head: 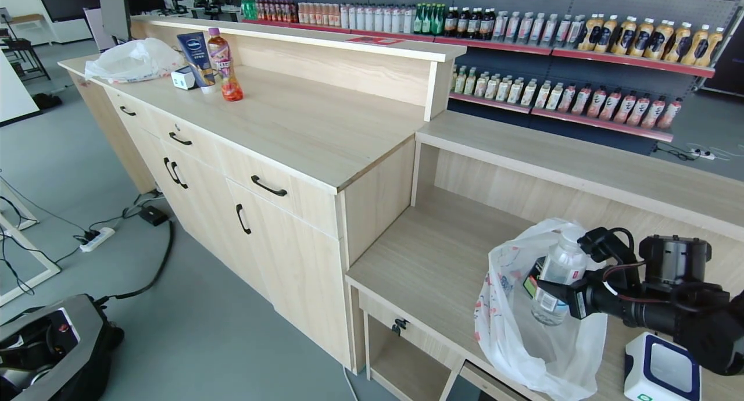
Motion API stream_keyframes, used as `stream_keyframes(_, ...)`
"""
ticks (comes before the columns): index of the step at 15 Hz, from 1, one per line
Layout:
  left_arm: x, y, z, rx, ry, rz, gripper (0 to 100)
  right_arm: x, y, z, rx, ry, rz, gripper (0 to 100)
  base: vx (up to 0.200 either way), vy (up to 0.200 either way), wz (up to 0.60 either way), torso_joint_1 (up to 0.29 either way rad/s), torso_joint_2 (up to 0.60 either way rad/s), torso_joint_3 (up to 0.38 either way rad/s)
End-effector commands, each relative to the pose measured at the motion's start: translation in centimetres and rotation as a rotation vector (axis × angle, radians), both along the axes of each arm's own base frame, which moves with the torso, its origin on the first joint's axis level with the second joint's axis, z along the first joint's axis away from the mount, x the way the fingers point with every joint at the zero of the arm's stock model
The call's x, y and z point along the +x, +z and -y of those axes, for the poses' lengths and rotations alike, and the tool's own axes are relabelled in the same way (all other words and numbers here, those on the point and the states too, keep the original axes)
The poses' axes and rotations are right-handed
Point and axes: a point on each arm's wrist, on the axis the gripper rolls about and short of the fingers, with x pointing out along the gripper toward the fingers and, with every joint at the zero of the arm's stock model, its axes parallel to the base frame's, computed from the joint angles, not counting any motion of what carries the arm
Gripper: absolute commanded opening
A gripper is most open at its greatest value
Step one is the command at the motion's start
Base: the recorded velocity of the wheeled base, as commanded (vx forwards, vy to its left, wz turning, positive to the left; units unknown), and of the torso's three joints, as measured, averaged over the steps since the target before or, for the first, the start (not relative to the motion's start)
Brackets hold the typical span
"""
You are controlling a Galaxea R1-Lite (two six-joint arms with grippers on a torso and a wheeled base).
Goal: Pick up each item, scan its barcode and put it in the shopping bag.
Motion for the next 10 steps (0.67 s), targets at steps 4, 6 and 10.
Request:
stream_keyframes(4, 0.0, 0.0, 0.0, 0.000, 0.001, 0.000, 100, 1.7, -2.7, -1.2, 0.003, 0.040, 0.013, 0, 0.000, 0.000, 0.00, 0.000, 0.00, 0.000)
stream_keyframes(6, 0.0, 0.0, 0.0, 0.000, 0.001, 0.000, 100, 2.3, -3.6, -1.7, 0.015, 0.051, 0.025, 0, 0.000, 0.000, 0.00, 0.000, 0.00, 0.000)
stream_keyframes(10, 0.0, 0.0, 0.0, 0.000, 0.001, 0.000, 100, 3.2, -5.0, -2.6, 0.017, 0.075, 0.067, 0, 0.000, 0.000, 0.00, 0.000, 0.00, 0.000)
